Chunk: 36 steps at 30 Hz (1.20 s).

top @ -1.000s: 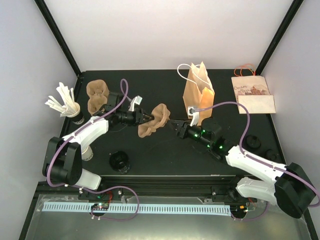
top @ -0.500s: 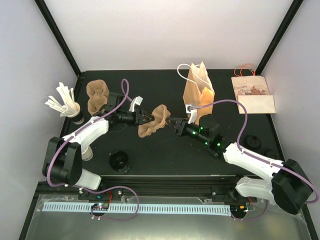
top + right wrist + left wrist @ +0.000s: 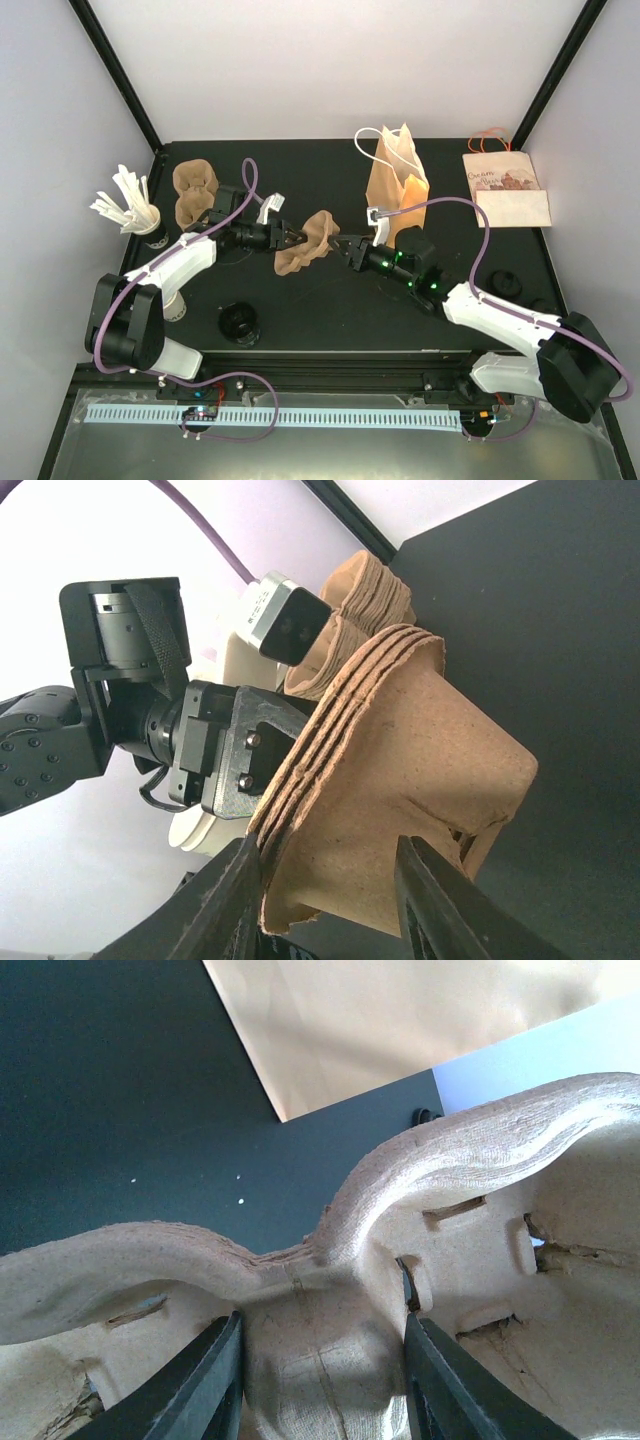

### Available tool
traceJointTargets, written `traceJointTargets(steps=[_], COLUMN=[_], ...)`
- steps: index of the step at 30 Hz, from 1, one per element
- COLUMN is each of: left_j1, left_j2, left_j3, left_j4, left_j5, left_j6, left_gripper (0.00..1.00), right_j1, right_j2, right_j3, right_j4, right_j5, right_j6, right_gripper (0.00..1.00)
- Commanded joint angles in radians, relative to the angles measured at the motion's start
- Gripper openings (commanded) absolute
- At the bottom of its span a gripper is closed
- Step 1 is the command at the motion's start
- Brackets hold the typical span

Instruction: Pack the takeout coffee

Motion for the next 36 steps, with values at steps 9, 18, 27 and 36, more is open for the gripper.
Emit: traceJointTargets(steps=[9, 18, 27, 36], left_j1=[-0.010, -0.010, -0.010, -0.025], left_j2=[-0.004, -0.005, -0.022, -0.030], left_j3=[0.006, 0.002, -0.009, -0.072], left_j4=[0.025, 0.027, -0.078, -0.026], left_j5=[0.062, 0.074, -0.049, -0.056], left_j6=[0.018, 0.022, 0.108, 0.092], left_gripper=[0.20, 0.19, 0.22, 0.35], right_j1=[0.007, 0.005, 0.002, 0.003], right_j2=[0.021, 0.063, 0.146, 0.229], right_j3=[0.014, 0.012, -0.062, -0.166], right_j4=[0.097, 0.165, 0.384, 0.543], right_j5=[-0.068, -0.130, -0.203, -0.236], right_j6=[0.023, 0.073, 0.183, 0.226], right_gripper=[0.37, 0.31, 0.18, 0.01])
